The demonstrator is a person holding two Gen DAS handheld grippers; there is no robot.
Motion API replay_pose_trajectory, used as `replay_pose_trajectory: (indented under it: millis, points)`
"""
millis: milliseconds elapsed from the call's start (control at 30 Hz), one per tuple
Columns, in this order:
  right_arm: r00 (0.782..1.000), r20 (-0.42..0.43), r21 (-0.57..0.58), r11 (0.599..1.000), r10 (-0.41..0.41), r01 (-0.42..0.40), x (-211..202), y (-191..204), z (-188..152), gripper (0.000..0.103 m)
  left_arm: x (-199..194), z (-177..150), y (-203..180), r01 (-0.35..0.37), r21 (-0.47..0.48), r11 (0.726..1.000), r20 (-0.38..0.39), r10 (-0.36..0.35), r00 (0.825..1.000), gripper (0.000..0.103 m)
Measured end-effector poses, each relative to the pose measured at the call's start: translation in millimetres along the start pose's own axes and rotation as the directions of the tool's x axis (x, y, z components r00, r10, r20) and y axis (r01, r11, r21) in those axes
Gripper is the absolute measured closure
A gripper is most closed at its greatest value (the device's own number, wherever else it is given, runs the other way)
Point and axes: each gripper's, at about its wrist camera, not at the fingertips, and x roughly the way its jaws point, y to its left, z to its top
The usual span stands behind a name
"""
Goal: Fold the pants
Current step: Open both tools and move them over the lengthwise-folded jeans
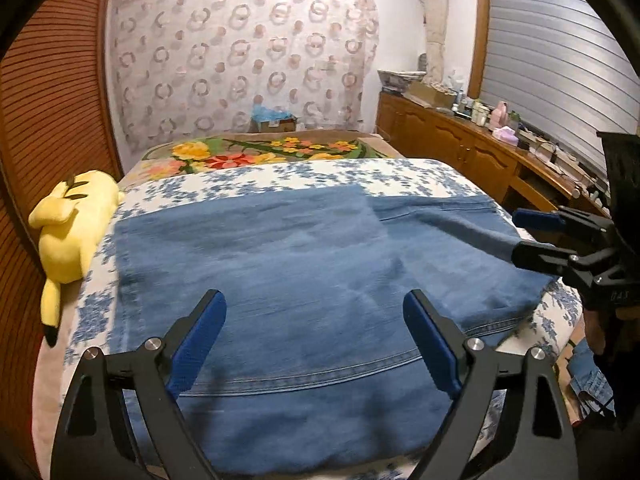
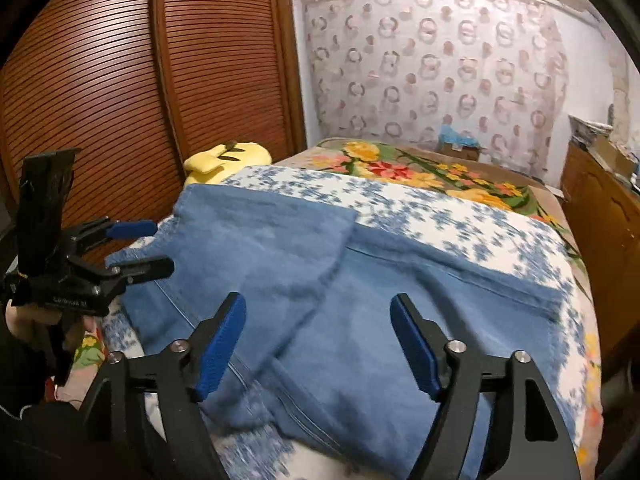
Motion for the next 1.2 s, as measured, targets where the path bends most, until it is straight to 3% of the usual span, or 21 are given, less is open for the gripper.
replay_pose_trajectory:
  millis: [367,600,767,1200]
  points:
    - [0.988,-0.028,0.106,0.982,-0.153,0.155,-30,-33,-42,0.025,21,-8,-40,0.032,0.077,0.996,-0.048,-0.029,0.998,0.012]
    - [0.944,-0.085,0.130,0.936,-0.319,0.328,-37,-41,-58,0.025,44,-17,-47,0.046,0.065,0.997,-0.129,-0.037,0.991,0.012]
    - [0.949,-0.109,0.166,0.936,-0.295,0.310,-43,-40,-70,0.025,54,-24,-50,0.036,0.059,0.998,-0.162,-0.026,0.986,0.012]
    - [0.945,-0.086,0.262,0.908,-0.316,0.327,-89,-71,-98,0.025,62,-30,-54,0.025,0.063,0.998,-0.153,-0.015,0.988,0.012]
